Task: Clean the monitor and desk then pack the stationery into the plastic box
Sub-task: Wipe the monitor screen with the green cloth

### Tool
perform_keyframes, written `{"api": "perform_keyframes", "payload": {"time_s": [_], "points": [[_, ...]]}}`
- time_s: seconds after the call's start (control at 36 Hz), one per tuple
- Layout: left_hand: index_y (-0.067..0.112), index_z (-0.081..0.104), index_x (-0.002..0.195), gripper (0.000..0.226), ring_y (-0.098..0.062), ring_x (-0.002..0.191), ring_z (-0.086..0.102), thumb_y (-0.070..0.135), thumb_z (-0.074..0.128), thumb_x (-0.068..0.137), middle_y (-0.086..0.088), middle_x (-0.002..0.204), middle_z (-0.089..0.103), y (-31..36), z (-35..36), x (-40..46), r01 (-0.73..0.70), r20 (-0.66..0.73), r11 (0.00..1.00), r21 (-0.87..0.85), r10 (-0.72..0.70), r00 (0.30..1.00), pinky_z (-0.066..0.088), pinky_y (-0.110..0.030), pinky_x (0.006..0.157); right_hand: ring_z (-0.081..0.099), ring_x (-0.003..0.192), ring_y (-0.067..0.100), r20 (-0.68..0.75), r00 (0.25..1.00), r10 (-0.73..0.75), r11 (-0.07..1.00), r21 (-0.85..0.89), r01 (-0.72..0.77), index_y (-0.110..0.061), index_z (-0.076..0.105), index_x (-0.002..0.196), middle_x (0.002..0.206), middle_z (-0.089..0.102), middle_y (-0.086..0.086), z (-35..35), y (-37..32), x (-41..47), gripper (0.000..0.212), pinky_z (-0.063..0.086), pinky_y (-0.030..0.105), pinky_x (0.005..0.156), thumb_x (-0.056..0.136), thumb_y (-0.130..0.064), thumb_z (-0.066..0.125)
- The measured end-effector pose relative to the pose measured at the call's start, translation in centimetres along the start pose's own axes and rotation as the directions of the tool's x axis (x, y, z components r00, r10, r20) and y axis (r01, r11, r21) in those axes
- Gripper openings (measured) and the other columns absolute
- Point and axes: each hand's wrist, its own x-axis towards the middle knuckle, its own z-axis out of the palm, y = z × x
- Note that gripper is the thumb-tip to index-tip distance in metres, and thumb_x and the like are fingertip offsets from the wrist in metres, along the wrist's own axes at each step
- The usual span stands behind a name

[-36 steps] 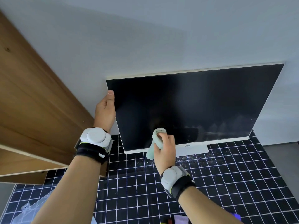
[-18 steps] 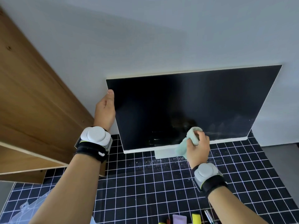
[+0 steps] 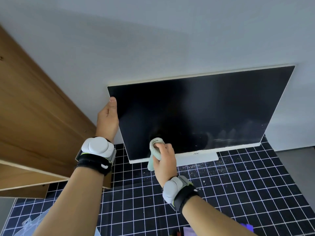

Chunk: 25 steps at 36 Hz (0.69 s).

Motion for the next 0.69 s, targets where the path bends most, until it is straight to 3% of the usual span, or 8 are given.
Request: {"api": "perform_keyframes", "payload": {"time_s": [0.06, 0.17, 0.33, 0.39, 0.5, 0.61, 0.69], "points": [[0.029, 0.072, 0.114, 0.081, -0.014, 0.120, 0.061, 0.092, 0.039, 0.073, 0.005, 0.122, 0.070, 0.0, 0.0, -0.1, -0.005, 0.007, 1.000, -0.001, 0.005, 1.000, 0.046, -0.044, 0.108, 0.054, 0.094, 0.021, -0.012, 1.000, 0.004, 1.000, -0.005, -0.004, -0.020, 0.060, 0.115, 0.105, 0.047, -0.004, -0.5, 0.5, 0.2, 0.043, 0.053, 0.034, 0.081, 0.079, 0.002, 0.066], [0.024, 0.069, 0.121, 0.082, -0.013, 0.123, 0.059, 0.087, 0.039, 0.078, 0.005, 0.126, 0.068, 0.1, 0.1, -0.1, -0.008, -0.002, 1.000, 0.002, 0.008, 1.000, 0.044, -0.043, 0.110, 0.055, 0.091, 0.018, -0.061, 0.997, 0.042, 0.999, -0.025, -0.043, -0.020, 0.059, 0.115, 0.104, 0.044, -0.006, -2.0, 1.8, 0.4, 0.043, 0.054, 0.031, 0.076, 0.080, 0.002, 0.067], [0.021, 0.066, 0.129, 0.085, -0.011, 0.125, 0.057, 0.085, 0.038, 0.080, 0.005, 0.129, 0.066, 0.2, 0.1, -0.1, -0.016, -0.008, 1.000, 0.016, 0.016, 1.000, 0.042, -0.040, 0.112, 0.053, 0.082, 0.014, -0.116, 0.985, 0.132, 0.987, -0.080, -0.141, -0.016, 0.059, 0.115, 0.104, 0.044, -0.005, -5.6, 4.3, 1.2, 0.038, 0.037, 0.008, 0.067, 0.083, 0.002, 0.066], [0.020, 0.066, 0.129, 0.085, -0.012, 0.125, 0.057, 0.083, 0.038, 0.080, 0.004, 0.130, 0.066, 0.3, 0.2, -0.1, -0.012, -0.010, 1.000, 0.015, 0.012, 1.000, 0.042, -0.040, 0.112, 0.053, 0.082, 0.015, -0.154, 0.972, 0.175, 0.979, -0.082, -0.189, -0.013, 0.060, 0.114, 0.106, 0.045, -0.004, -6.9, 5.3, 1.5, 0.036, 0.035, 0.008, 0.066, 0.083, 0.002, 0.066], [0.021, 0.064, 0.132, 0.095, -0.011, 0.127, 0.056, 0.091, 0.037, 0.074, 0.004, 0.132, 0.065, 0.3, 0.1, -0.2, -0.012, -0.008, 0.999, 0.032, 0.012, 1.000, 0.042, -0.039, 0.112, 0.053, 0.081, 0.020, -0.245, 0.927, 0.282, 0.954, -0.035, -0.299, -0.009, 0.061, 0.113, 0.105, 0.046, 0.000, -9.0, 6.5, 2.3, 0.031, 0.039, 0.024, 0.071, 0.084, 0.000, 0.065], [0.021, 0.064, 0.131, 0.085, -0.014, 0.126, 0.056, 0.084, 0.036, 0.082, 0.003, 0.131, 0.065, 0.3, 0.1, -0.2, -0.011, -0.010, 0.999, 0.048, 0.011, 1.000, 0.043, -0.042, 0.111, 0.049, 0.075, 0.016, -0.303, 0.894, 0.330, 0.939, 0.010, -0.343, -0.008, 0.062, 0.109, 0.101, 0.048, 0.001, -9.5, 6.1, 2.2, 0.027, 0.037, 0.020, 0.069, 0.084, 0.001, 0.066], [0.021, 0.066, 0.128, 0.080, -0.013, 0.123, 0.059, 0.081, 0.036, 0.085, 0.004, 0.126, 0.068, 0.3, 0.2, -0.2, -0.014, -0.017, 0.999, 0.049, 0.015, 1.000, 0.043, -0.041, 0.110, 0.050, 0.074, 0.015, -0.278, 0.929, 0.245, 0.967, 0.005, -0.254, -0.010, 0.062, 0.106, 0.100, 0.047, -0.002, -8.0, 4.6, 1.0, 0.029, 0.035, 0.011, 0.063, 0.080, 0.000, 0.070]]}}
